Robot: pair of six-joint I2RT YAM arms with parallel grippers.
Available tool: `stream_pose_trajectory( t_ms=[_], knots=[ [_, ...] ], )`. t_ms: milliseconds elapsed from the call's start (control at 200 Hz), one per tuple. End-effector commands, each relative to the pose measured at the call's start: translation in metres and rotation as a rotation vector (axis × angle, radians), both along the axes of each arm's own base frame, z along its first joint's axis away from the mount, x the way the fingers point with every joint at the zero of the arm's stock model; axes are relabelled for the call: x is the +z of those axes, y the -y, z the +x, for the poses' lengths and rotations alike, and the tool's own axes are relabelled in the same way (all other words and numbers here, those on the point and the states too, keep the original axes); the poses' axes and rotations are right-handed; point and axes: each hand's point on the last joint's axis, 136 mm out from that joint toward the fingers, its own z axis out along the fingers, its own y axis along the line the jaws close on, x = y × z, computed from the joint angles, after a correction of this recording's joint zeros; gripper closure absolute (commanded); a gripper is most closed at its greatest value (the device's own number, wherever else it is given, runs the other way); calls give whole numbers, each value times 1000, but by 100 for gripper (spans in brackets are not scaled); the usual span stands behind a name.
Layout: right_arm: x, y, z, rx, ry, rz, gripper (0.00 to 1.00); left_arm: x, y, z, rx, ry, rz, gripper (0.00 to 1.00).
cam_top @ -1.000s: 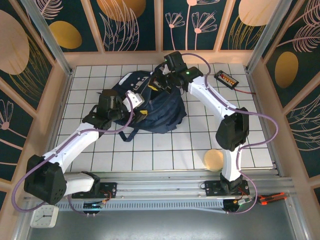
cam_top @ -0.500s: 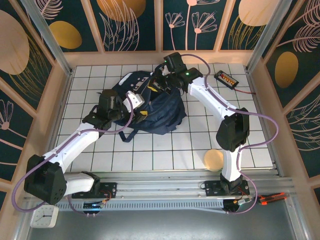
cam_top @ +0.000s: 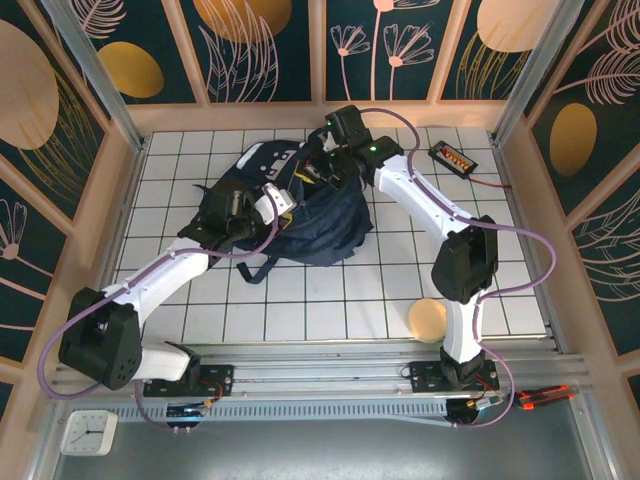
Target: Pack books, pencil case, and school supplies into a backpack
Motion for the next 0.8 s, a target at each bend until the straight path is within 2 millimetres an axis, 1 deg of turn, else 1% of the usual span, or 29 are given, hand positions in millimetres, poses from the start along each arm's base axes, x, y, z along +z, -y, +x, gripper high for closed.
stream_pose_trajectory(
  t_ms=[0,65,115,160,195,225,235,250,300,335,365,440,515,585,796],
  knots=[
    [77,-12,-26,90,108,174,100,8,-10,22,82,34,21,100],
    [73,-7,-23,82,113,165,100,12,-9,21,78,30,13,100],
    [68,3,-18,77,133,126,75,17,-8,19,72,23,-7,100],
    [59,22,-12,42,148,33,61,21,-6,16,58,8,-28,100],
    [57,37,-10,23,191,-57,53,20,-5,12,42,-10,-37,100],
    [55,49,-11,14,225,-128,50,20,-3,9,26,-23,-49,100],
    [55,52,-11,14,241,-151,49,30,-2,12,22,-8,-61,100],
    [55,57,-13,15,257,-181,48,34,-1,12,16,-7,-71,100],
    [52,66,-22,45,310,-265,46,38,1,10,-3,-19,-95,100],
    [48,69,-29,72,331,-294,46,41,2,9,-14,-25,-109,100],
    [48,67,-35,107,366,-315,46,43,2,8,-23,-33,-122,100],
    [36,61,-52,194,432,-376,47,49,4,6,-48,-46,-149,100],
    [23,52,-64,262,486,-427,49,54,6,2,-76,-59,-172,100],
    [13,44,-68,304,506,-441,50,58,8,0,-95,-65,-189,100],
    [-8,18,-68,386,545,-483,51,63,12,-7,-131,-80,-221,100]
  ],
)
